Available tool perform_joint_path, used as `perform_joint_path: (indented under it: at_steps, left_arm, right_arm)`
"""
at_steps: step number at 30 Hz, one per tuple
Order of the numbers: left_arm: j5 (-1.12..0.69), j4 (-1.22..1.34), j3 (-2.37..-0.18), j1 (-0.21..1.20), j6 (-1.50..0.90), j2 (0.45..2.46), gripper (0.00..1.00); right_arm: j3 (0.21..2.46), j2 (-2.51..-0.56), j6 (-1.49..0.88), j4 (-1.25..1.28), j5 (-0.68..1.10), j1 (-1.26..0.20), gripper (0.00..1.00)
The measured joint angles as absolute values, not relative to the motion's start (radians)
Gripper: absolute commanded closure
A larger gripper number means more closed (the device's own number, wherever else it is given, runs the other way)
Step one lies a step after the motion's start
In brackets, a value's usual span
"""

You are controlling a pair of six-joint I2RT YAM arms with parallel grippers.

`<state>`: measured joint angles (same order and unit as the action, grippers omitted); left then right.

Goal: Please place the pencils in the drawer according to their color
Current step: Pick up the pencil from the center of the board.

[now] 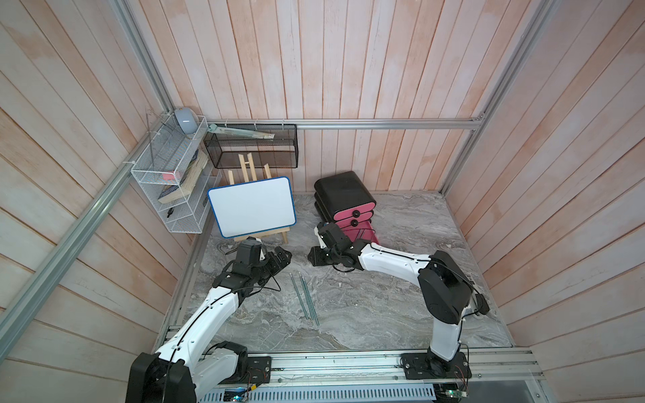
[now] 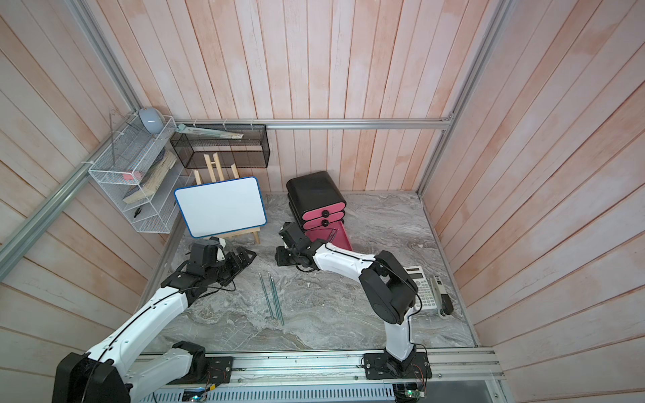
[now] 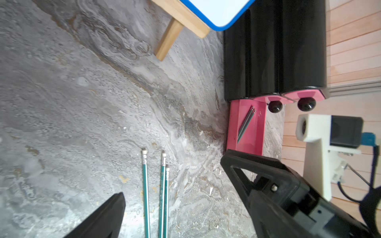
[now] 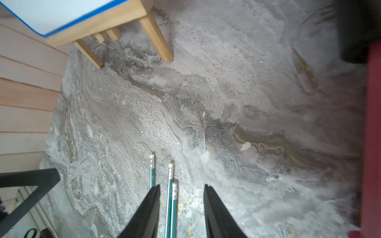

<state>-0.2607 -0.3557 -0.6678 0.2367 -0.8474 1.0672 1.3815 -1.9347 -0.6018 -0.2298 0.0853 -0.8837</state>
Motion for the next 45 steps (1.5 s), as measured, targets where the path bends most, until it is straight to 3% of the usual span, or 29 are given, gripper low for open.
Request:
perform_joint_path:
  at_steps: [13,45]
  left_arm:
    - [-0.301,-0.370,-0.650,0.188,-0.830,1.054,0.00]
    - [-0.333,-0.350,-0.623,0.183,-0.831,1.030,0.00]
  right_arm:
    - [1.485,-2.064,-0.514,-0.398,-0.022,-0.986,0.62]
    - [1.575,-2.170,-0.482,-0.451,-0.054,-1.001,0.67]
